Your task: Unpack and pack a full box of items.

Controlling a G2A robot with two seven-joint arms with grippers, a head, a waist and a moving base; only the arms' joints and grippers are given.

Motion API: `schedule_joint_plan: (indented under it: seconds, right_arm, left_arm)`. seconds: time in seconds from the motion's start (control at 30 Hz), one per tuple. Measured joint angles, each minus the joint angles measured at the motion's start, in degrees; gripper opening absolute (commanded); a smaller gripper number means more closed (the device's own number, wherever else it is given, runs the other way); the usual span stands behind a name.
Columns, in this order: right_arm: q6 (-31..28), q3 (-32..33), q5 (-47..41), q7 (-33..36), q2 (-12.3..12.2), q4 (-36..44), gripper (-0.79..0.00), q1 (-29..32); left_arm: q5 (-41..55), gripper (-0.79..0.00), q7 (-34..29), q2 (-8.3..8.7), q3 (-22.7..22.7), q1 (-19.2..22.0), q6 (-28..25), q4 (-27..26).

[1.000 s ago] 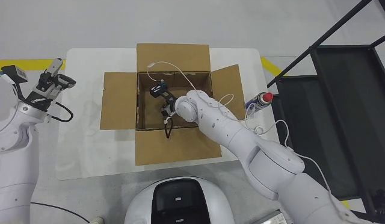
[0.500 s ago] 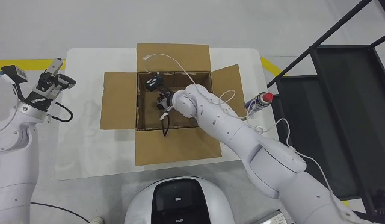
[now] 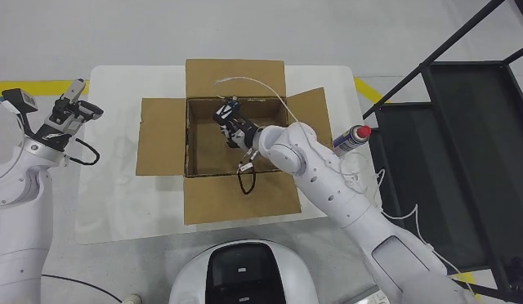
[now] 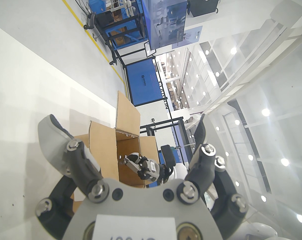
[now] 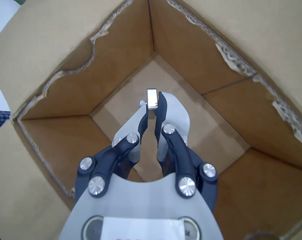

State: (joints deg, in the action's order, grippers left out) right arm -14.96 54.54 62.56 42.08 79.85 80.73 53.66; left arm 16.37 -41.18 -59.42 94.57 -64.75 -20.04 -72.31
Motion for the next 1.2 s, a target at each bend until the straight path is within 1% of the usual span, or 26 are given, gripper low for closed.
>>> schedule_joint_plan:
  seconds: [0.1, 0.17, 0.37, 0.5, 0.67, 0.8, 1.2]
  right_arm:
    - [-1.49, 2.43, 1.99, 0.28, -0.97, 2.72, -0.785, 2.38]
    - [-2.08, 3.06, 2.55, -0.35, -1.21, 2.82, -0.785, 2.9]
    - [-4.61, 3.42, -0.97, -3.26, -1.17, 1.34, -0.785, 2.93]
    - [-4.73, 4.27, -3.8, -5.83, -1.24, 1.19, -0.785, 4.11]
    - [-4.58, 5.21, -5.1, -7.24, -1.52, 1.91, -0.785, 5.76]
    - [-4.12, 6.22, -6.91, -9.68, -1.67, 2.65, -0.785, 7.16]
    - [-4.2, 6.23, -6.91, -9.75, -1.69, 2.66, -0.785, 7.2]
  left_arm:
    - [0.0, 0.0, 0.0, 0.0, 0.0, 0.0, 0.0, 0.0]
    - [0.0, 0.0, 0.0, 0.0, 0.0, 0.0, 0.0, 0.0]
    - [0.0, 0.0, 0.0, 0.0, 0.0, 0.0, 0.0, 0.0]
    - [0.0, 0.0, 0.0, 0.0, 0.0, 0.0, 0.0, 0.0]
    - [0.0, 0.0, 0.0, 0.0, 0.0, 0.0, 0.0, 0.0]
    - [0.0, 0.0, 0.0, 0.0, 0.0, 0.0, 0.0, 0.0]
    - [0.0, 0.0, 0.0, 0.0, 0.0, 0.0, 0.0, 0.0]
